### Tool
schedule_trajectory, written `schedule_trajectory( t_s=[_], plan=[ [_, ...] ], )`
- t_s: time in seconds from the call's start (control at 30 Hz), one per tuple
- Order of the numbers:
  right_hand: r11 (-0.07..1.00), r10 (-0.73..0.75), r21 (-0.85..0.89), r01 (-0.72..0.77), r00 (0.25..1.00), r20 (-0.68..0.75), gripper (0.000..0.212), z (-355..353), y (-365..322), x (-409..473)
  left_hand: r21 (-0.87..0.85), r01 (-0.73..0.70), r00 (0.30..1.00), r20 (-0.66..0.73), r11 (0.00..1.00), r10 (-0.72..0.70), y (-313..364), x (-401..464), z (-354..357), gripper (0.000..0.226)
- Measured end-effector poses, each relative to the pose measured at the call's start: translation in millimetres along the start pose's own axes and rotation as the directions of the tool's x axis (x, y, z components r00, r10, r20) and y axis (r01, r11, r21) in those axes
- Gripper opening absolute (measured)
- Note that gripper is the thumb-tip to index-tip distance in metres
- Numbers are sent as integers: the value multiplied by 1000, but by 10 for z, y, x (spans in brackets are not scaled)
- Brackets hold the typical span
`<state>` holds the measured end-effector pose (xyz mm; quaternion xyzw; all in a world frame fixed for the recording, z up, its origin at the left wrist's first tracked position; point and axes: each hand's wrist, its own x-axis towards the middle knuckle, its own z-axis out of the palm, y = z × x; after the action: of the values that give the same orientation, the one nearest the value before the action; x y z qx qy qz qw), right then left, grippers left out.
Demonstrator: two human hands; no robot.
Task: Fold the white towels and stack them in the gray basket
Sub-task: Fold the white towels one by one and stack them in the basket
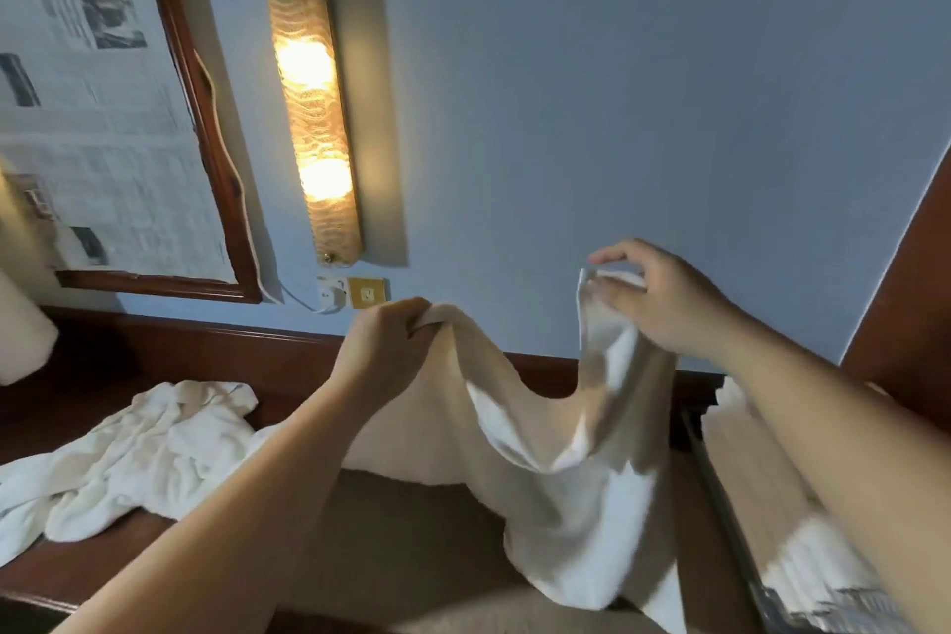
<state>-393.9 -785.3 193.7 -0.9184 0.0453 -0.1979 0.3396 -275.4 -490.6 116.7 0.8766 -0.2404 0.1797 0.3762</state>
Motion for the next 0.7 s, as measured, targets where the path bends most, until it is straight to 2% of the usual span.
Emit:
schedule_trajectory(
  t_s=[0.07, 0.17, 0.2, 0.3, 0.33, 0.4, 0.5, 0.57, 0.63, 0.7],
  plan=[
    [1000, -20, -7, 21, 989, 145, 58, 162, -205, -99, 24, -73, 997, 13, 997, 73, 394, 163, -133, 22],
    [998, 7, -68, 9, 975, 221, 88, 292, -449, -181, 94, -136, 990, -16, 986, 138, 836, 301, -290, 27],
    [997, 4, -77, 13, 975, 221, 86, 311, -505, -182, 118, -155, 987, -26, 981, 159, 940, 327, -332, 24],
    [999, 2, -44, 6, 985, 173, 37, 297, -603, -159, 150, -194, 977, -55, 969, 204, 1116, 363, -405, 19],
    [999, -1, -46, 8, 988, 153, 30, 271, -622, -152, 155, -203, 975, -63, 967, 215, 1132, 360, -412, 19],
    [991, -24, -130, 38, 994, 106, 24, 203, -641, -159, 155, -215, 970, -84, 964, 230, 1101, 337, -418, 21],
    [903, -138, -414, 114, 990, -29, 19, 93, -617, -171, 126, -217, 969, -91, 968, 229, 841, 256, -364, 18],
    [875, -194, -469, 123, 975, -106, 20, 5, -587, -171, 103, -259, 963, -56, 960, 265, 587, 139, -231, 19],
    [869, -197, -475, 137, 977, -79, 20, -63, -596, -188, 52, -295, 955, 2, 954, 295, 375, -29, -39, 17],
    [850, -186, -503, 156, 982, -11, 19, -49, -601, -209, 3, -283, 959, 3, 959, 283, 228, -172, 128, 10]
  ],
)
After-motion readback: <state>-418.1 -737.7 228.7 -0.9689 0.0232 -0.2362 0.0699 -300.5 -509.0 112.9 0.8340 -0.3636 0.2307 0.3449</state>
